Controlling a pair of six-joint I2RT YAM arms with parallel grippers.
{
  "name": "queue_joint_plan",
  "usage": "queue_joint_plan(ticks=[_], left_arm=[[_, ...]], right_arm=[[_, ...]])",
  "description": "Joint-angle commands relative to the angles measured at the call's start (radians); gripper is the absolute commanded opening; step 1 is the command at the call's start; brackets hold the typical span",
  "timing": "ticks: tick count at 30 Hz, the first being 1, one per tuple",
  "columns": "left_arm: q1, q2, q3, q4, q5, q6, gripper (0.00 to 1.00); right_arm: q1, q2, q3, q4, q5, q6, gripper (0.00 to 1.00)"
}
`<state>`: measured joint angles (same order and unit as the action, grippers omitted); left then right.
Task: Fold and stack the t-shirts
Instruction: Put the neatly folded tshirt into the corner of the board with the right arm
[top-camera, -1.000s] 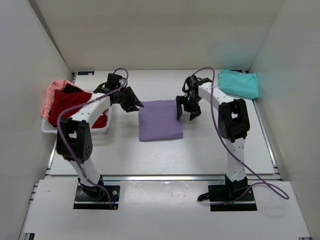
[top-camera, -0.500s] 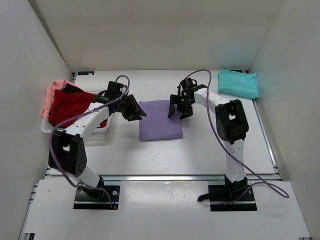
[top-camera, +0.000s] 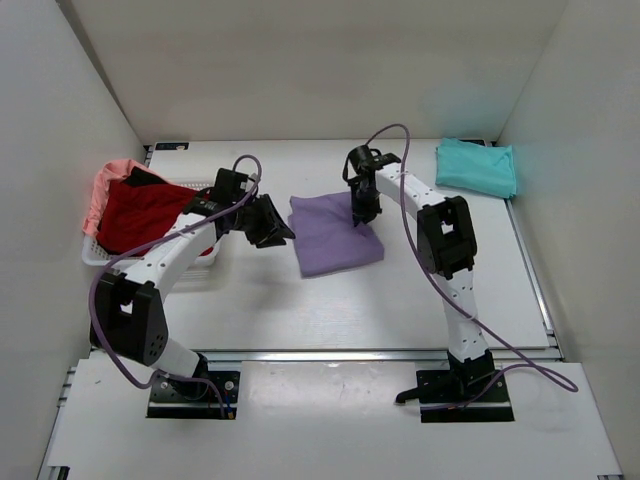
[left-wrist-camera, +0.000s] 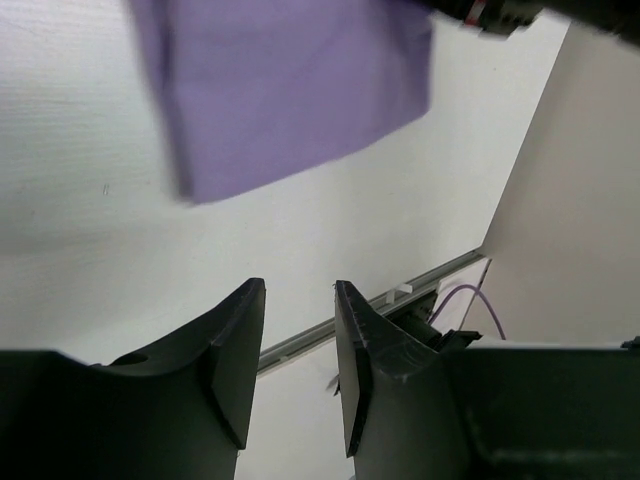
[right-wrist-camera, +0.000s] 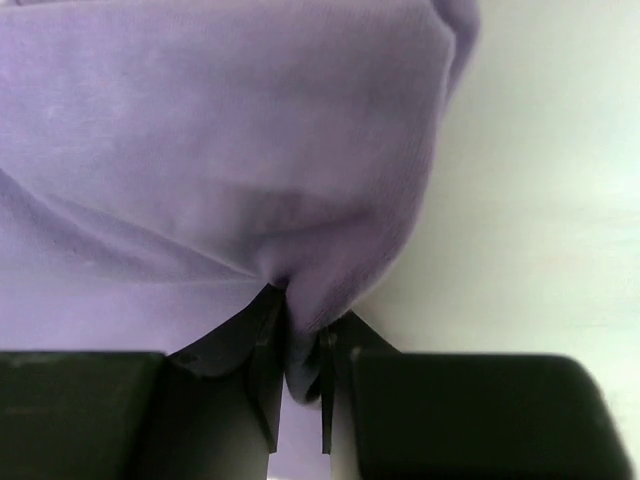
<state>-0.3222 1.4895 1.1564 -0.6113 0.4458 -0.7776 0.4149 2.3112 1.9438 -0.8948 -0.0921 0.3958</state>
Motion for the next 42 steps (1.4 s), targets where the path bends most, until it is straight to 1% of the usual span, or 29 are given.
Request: queue_joint_plan(ticks=[1,2,3,4,8,11,14,15,20,22,27,31,32,33,35,36,37,39,40,41,42], left_arm=[[-0.021,-0.051,-0.038,0.007,0.005,0.024,0.45],[-0.021,-0.055,-0.056,-0.001,0.005,0.031,0.45],[-0.034,-0.058,-0.061,-0.001,-0.004,0.035,0.45],[-0.035,-0.055,-0.076,0.001,-0.007,0.041,0.45],[-0.041,-0.069,-0.139,-0.01,-0.024,0.049,0.44],[-0.049,-0.066,-0.17,-0.016,-0.035,0.054,0.43],[-0.063,-0.04,-0.155,-0.027,-0.047,0.063,0.43],[-0.061,-0.023,-0.149,-0.022,-0.048,0.063,0.43],[-0.07,0.014,-0.147,-0.013,-0.053,0.052,0.42],[-0.084,0.018,-0.155,-0.002,-0.059,0.037,0.42],[-0.09,0.012,-0.188,0.038,-0.064,-0.003,0.41],[-0.092,0.028,-0.175,0.03,-0.072,0.001,0.41],[-0.1,0.034,-0.164,0.028,-0.075,0.009,0.41],[-0.098,0.035,-0.159,0.033,-0.079,0.003,0.41],[-0.101,0.038,-0.164,0.036,-0.079,0.004,0.41],[-0.103,0.037,-0.162,0.042,-0.079,0.0,0.4],[-0.107,0.04,-0.161,0.039,-0.078,-0.003,0.41],[-0.112,0.034,-0.162,0.053,-0.079,-0.002,0.42],[-0.112,0.038,-0.17,0.048,-0.078,-0.005,0.41],[-0.112,0.034,-0.167,0.05,-0.072,-0.002,0.41],[-0.11,0.035,-0.169,0.053,-0.068,-0.002,0.4]], right_arm=[[-0.062,0.036,0.122,-0.113,0.423,-0.228,0.0],[-0.074,0.031,0.135,-0.071,0.474,-0.274,0.0],[-0.118,0.037,0.147,-0.059,0.482,-0.317,0.0],[-0.166,0.048,0.196,-0.052,0.445,-0.331,0.0],[-0.261,0.056,0.331,0.022,0.525,-0.44,0.01],[-0.297,0.042,0.383,0.1,0.499,-0.523,0.0],[-0.324,0.03,0.411,0.206,0.46,-0.603,0.01],[-0.359,0.031,0.428,0.238,0.447,-0.618,0.0],[-0.485,0.089,0.558,0.235,0.387,-0.591,0.0],[-0.537,0.09,0.56,0.244,0.382,-0.598,0.0],[-0.608,0.109,0.586,0.289,0.359,-0.609,0.0],[-0.627,0.129,0.567,0.368,0.373,-0.653,0.0],[-0.631,0.142,0.563,0.405,0.39,-0.657,0.07],[-0.636,0.157,0.558,0.446,0.397,-0.661,0.19],[-0.624,0.172,0.541,0.525,0.425,-0.707,0.36],[-0.62,0.181,0.531,0.583,0.436,-0.727,0.4],[-0.619,0.182,0.524,0.635,0.445,-0.732,0.41],[-0.613,0.188,0.529,0.704,0.44,-0.752,0.35],[-0.61,0.188,0.526,0.759,0.456,-0.762,0.36],[-0.599,0.186,0.526,0.784,0.472,-0.791,0.4],[-0.597,0.189,0.524,0.845,0.501,-0.807,0.49]])
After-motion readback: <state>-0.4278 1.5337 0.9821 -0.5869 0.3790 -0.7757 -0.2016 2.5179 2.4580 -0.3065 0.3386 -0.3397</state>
